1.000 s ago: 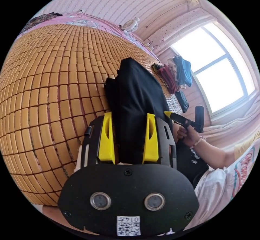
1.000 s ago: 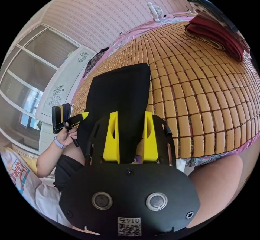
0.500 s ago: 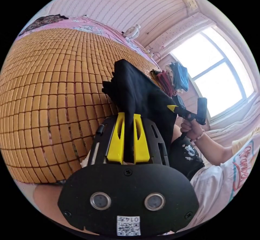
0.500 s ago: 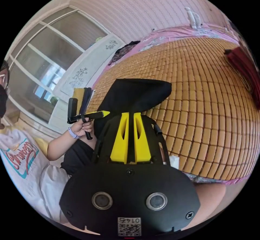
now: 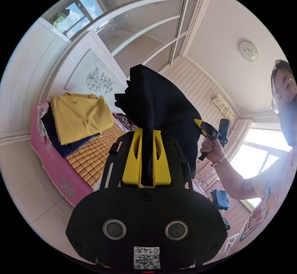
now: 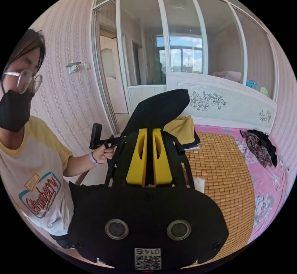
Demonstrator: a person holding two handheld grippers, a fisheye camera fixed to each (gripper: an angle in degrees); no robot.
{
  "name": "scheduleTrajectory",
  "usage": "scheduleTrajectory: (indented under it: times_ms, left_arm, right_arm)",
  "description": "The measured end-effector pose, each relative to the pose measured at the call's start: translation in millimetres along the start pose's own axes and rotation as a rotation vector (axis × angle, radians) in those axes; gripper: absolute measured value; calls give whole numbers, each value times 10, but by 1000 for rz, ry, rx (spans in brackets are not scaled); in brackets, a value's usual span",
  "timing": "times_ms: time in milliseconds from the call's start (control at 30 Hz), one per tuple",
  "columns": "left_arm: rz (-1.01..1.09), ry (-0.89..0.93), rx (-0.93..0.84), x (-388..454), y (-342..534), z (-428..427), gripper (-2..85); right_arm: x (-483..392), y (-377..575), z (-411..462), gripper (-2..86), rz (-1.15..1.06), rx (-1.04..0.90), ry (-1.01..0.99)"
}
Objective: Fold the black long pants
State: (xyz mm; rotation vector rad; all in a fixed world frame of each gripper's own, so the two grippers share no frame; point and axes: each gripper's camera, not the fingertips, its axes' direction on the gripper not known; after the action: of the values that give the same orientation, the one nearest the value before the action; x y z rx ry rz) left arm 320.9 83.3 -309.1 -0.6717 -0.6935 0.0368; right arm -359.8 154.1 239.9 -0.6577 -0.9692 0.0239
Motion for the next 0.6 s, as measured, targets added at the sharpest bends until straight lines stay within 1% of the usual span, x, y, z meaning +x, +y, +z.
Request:
scheduleTrajectory:
  times_ms: [67, 100, 167, 200, 233, 267, 333, 400, 467, 533, 600]
  left_arm:
    - [14, -52, 25, -193, -313, -118, 51]
    - [12, -68, 35, -248, -376, -112, 52]
    - [-3, -199, 59, -565, -607, 85, 56]
    - [-27, -233, 61, -696, -646, 169, 58]
    - [-65, -315, 35, -977, -699, 373, 61]
    - [-109, -419, -36, -1267, -705, 597, 64]
    - [-223, -509, -161, -1656, -625, 849, 69]
    - [-197, -466, -96, -1747, -548, 853, 76]
    - [-114, -505, -109, -1613, -605, 893, 78]
    - [-141, -464, -108, -1554, -632, 877, 79]
    - [-171, -415, -111, -1475, -655, 820, 82]
  right_arm:
    - [295, -528, 504, 23, -4, -37, -4]
    - [369, -640, 649, 25, -2, -47, 14]
    - [692, -1035, 1283, 35, 25, -92, 138]
    - [794, -1114, 1444, 36, 50, -113, 179]
    - [1016, -1223, 1743, 36, 126, -183, 221]
    - [1207, -1246, 1974, 34, 218, -254, 248]
    - [1304, -1120, 2150, 35, 265, -281, 208]
    - [1254, -872, 2193, 43, 230, -277, 177]
    - [1173, -414, 2143, 50, 196, -351, 202]
    - [1089, -14, 1928, 51, 197, -372, 213]
    - [982, 419, 1580, 51, 247, -370, 203]
